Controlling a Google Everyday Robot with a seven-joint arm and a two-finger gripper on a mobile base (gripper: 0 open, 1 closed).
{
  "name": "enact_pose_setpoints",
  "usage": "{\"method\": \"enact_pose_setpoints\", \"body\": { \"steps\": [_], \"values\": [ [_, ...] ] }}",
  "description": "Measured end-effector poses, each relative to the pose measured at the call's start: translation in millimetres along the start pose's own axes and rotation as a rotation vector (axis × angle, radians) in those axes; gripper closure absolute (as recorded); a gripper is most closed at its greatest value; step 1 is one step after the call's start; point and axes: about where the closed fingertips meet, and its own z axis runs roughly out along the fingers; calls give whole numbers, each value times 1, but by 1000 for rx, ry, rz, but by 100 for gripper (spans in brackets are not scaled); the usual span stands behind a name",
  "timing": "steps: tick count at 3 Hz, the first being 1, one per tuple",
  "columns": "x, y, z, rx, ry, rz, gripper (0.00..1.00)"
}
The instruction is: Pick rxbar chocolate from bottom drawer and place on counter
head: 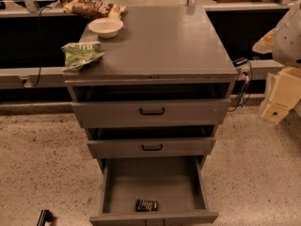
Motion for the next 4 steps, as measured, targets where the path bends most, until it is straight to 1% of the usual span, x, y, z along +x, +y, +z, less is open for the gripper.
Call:
{"method": "enact_pose_setpoints", "body": {
  "steps": [1,2,3,4],
  "values": [
    [-5,-4,8,0,-10,0,0],
    [-19,-13,75,50,17,-1,0],
    [-19,-14,74,50,16,-1,0],
    [-19,-13,134,-68,10,3,0]
  ]
}}
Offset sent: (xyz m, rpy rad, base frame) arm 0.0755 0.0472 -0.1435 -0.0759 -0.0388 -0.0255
